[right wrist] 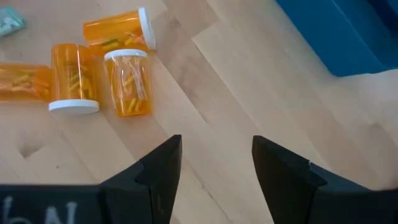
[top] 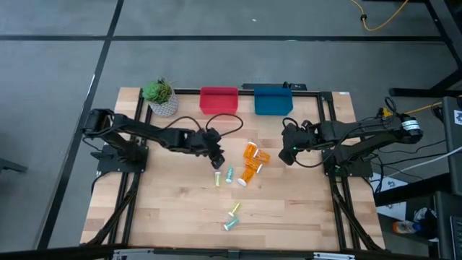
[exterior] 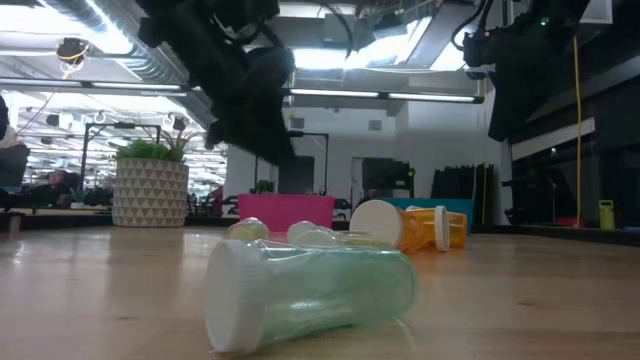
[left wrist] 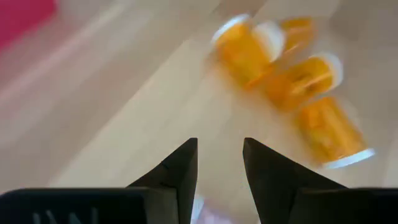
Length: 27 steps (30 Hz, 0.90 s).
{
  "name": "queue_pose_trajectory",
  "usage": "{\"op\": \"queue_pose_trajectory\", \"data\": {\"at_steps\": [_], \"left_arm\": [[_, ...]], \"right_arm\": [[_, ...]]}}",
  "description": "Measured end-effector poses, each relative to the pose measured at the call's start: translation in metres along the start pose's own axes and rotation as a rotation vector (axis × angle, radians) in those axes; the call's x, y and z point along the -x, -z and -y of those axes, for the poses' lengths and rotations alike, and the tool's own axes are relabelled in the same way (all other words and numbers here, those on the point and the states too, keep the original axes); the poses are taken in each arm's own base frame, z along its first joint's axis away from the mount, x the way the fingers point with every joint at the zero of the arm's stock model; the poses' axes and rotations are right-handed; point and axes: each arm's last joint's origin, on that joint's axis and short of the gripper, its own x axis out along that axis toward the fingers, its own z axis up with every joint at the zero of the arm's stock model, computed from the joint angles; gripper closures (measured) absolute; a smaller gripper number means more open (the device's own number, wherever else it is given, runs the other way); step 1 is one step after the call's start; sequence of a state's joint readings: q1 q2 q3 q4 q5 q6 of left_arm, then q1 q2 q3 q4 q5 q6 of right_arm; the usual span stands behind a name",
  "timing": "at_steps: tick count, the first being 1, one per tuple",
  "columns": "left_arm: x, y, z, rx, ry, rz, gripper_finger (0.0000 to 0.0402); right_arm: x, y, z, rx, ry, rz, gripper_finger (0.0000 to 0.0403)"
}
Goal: Pick and place medicine bottles into bin by pill shape (circle, oval)
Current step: Put the pink pill bottle into the red bin
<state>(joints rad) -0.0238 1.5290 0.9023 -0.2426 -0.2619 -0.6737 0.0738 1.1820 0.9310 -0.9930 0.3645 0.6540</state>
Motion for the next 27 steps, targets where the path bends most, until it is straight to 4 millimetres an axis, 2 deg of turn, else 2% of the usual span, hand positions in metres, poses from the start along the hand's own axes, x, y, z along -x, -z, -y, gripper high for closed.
{"op": "queue_pose_trajectory", "data": {"at_steps": [9, 20, 27], "left_arm": [[-0.003, 0.018, 0.008, 0.312, -0.020, -0.117, 0.0278], [-0.037, 0.052, 0.012, 0.455, -0.161, -0.200, 0.0278], [-0.043, 0.058, 0.013, 0.471, -0.176, -0.225, 0.0278]], "right_arm": [[0.000, -0.001, -0.001, -0.003, -0.005, 0.007, 0.0205], [0.000, -0.001, -0.001, 0.006, -0.005, 0.007, 0.0205], [0.000, -0.001, -0.001, 0.008, -0.004, 0.008, 0.0205]]}}
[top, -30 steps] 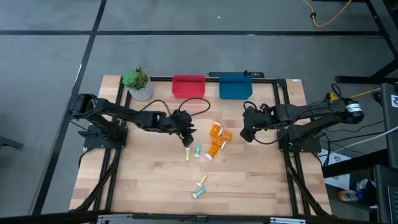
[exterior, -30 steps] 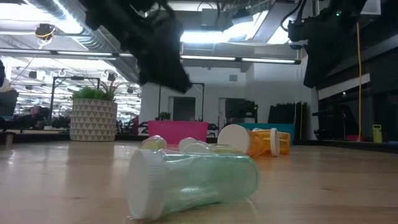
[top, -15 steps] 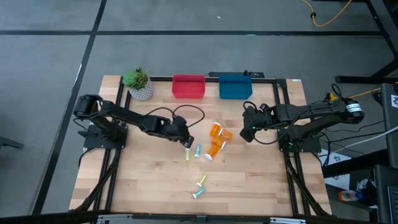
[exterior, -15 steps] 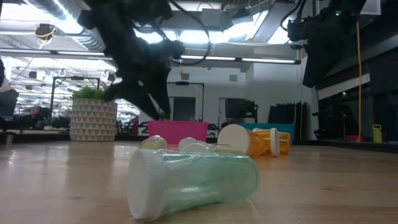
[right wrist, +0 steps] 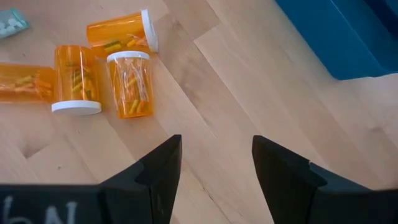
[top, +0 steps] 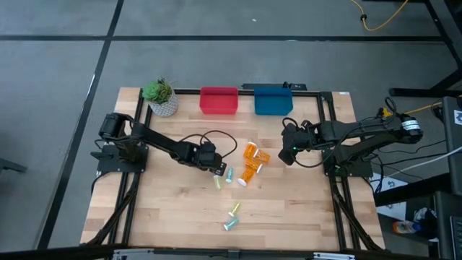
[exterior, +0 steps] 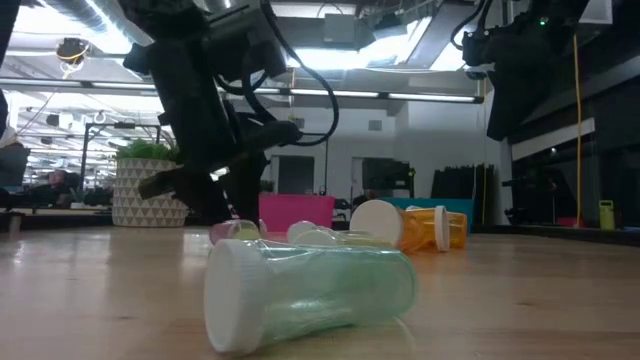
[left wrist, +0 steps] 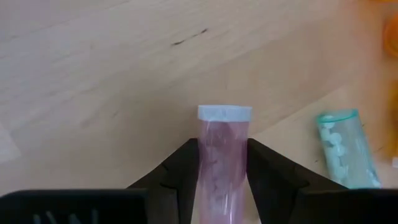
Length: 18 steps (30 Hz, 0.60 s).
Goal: Pick and place medicine bottles into bin by pill shape (circle, oval)
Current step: Put the pink pill bottle into the red bin
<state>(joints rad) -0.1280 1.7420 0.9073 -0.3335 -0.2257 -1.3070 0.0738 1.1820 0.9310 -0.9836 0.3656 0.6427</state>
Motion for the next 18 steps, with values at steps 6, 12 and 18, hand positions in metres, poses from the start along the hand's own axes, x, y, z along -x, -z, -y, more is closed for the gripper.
{"op": "queue_pose_trajectory", "data": {"at_steps": [6, 12, 18], "left_arm": [[-0.001, -0.005, -0.003, -0.075, -0.032, 0.028, 0.0278], [-0.004, -0.018, -0.008, -0.137, -0.068, 0.083, 0.0296], [0.005, -0.063, -0.008, -0.245, -0.085, 0.167, 0.0319]], "right_arm": [[0.000, 0.000, 0.000, 0.000, 0.007, 0.006, 0.0205], [0.000, -0.001, 0.000, -0.005, 0.004, 0.011, 0.0205], [0.000, -0.001, 0.000, -0.006, 0.004, 0.012, 0.0205]]}}
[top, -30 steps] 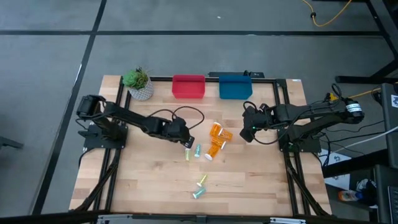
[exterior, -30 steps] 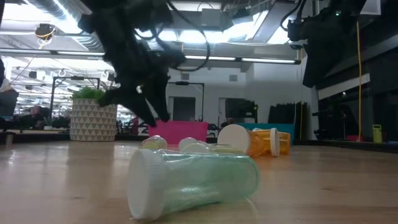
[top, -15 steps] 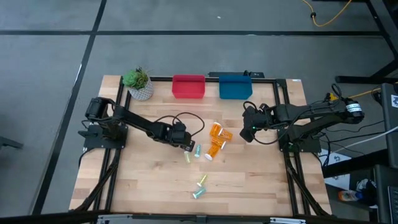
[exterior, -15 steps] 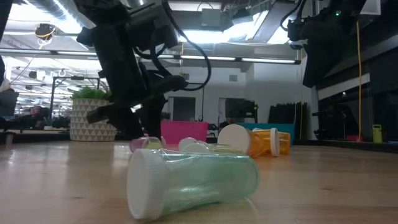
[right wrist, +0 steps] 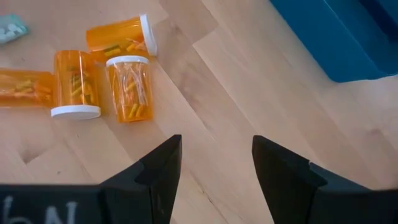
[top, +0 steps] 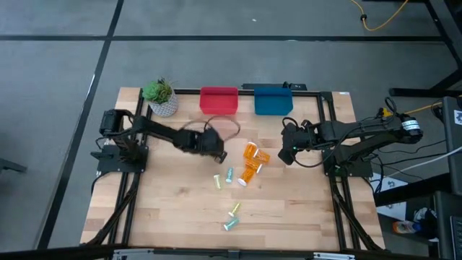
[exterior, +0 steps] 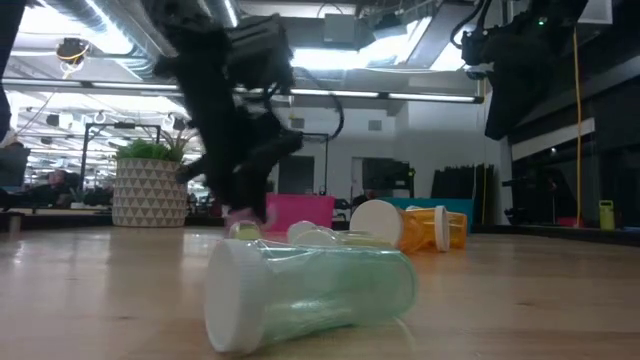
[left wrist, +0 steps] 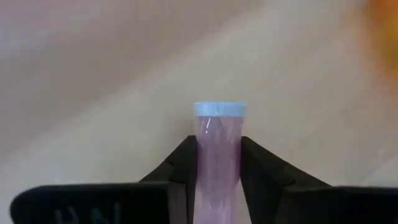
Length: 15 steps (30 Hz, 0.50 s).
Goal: Pick and place medicine bottles into bin by pill shape (circle, oval)
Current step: Put the pink pill bottle into the red bin
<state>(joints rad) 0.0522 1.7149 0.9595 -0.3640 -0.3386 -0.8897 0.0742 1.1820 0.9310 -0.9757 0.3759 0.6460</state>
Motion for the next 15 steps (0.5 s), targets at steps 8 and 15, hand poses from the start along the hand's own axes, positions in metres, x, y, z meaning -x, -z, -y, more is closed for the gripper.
{"op": "queue_pose_trajectory", "data": {"at_steps": [8, 15], "left_arm": [[0.020, -0.117, -0.024, -0.156, -0.020, 0.231, 0.0319], [0.020, -0.168, -0.080, -0.025, -0.024, 0.226, 0.0319]], "right_arm": [[0.000, -0.001, -0.001, -0.011, -0.013, 0.013, 0.0205], [0.000, -0.003, -0.003, -0.021, -0.028, 0.033, 0.0205]]}}
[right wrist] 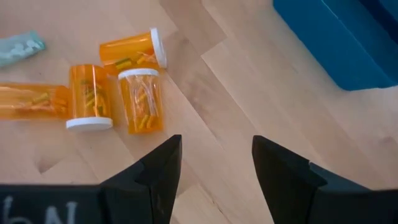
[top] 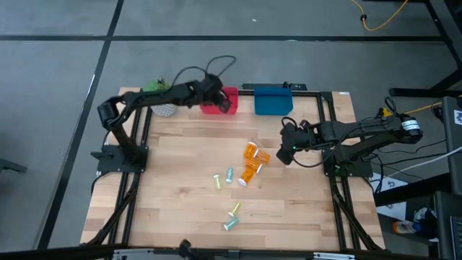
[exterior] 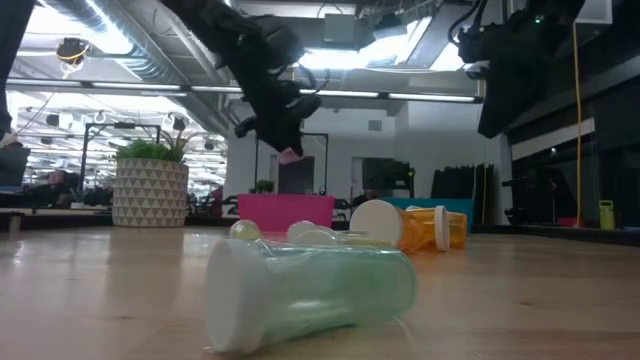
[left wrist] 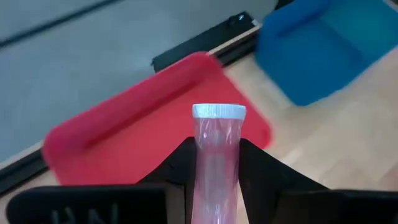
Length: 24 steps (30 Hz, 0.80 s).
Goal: Pick and place medicine bottles into bin by pill shape (circle, oval)
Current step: Put the pink pill bottle into the red bin
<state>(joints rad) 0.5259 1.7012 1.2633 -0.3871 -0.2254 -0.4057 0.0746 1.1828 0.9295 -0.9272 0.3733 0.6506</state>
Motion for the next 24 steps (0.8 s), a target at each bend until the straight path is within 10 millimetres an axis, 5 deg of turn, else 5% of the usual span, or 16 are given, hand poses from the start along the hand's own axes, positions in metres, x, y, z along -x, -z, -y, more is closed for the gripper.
{"op": "queue_pose_trajectory", "data": {"at_steps": [8, 24], "left_arm": [[-0.021, 0.005, -0.029, 0.021, -0.094, -0.111, 0.0319], [-0.039, 0.001, -0.033, -0.042, -0.045, -0.075, 0.0242]], "right_arm": [[0.000, -0.004, -0.003, -0.018, -0.029, 0.041, 0.0205], [0.000, -0.005, -0.004, -0.022, -0.039, 0.053, 0.0205]]}}
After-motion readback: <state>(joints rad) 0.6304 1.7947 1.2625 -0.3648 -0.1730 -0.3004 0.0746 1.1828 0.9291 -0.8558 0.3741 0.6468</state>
